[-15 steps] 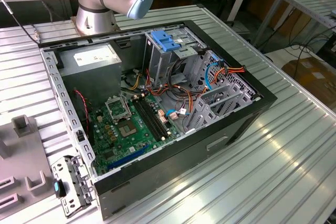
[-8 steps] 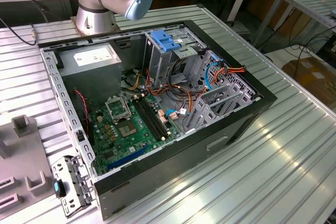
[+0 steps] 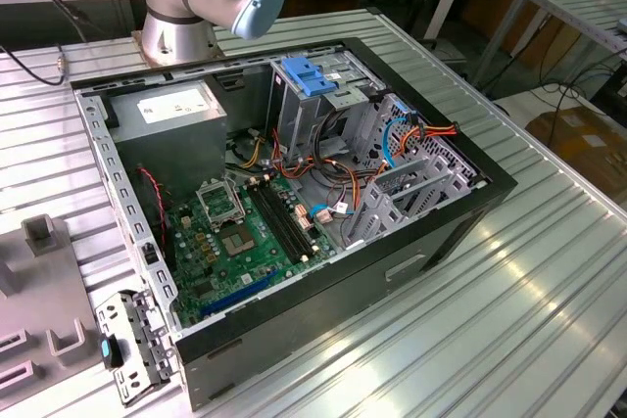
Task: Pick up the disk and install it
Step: 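Reach for the disk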
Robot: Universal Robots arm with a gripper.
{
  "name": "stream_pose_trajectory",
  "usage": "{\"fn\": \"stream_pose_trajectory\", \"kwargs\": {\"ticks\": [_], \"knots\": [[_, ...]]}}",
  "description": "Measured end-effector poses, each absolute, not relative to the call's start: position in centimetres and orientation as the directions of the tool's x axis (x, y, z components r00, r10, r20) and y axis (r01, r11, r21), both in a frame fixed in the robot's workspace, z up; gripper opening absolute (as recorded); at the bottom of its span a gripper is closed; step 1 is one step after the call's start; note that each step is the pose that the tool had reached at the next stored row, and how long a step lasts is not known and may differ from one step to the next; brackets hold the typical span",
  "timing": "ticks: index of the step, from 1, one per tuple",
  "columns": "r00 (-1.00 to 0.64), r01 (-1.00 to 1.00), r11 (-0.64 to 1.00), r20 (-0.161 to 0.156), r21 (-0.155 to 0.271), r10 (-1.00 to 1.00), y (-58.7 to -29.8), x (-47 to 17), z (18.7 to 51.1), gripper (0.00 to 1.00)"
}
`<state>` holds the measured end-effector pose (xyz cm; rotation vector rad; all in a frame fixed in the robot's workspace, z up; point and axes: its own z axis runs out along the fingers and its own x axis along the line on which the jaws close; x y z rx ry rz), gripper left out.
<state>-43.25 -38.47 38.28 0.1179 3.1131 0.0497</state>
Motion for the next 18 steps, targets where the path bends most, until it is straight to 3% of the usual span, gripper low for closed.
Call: {"fn": "stream_pose_trajectory", "kwargs": {"ticks": [18], "knots": [[-0.997, 0.075, 0.997, -0.025, 0.031, 0.076, -38.46, -43.51, 38.29, 0.11]]}}
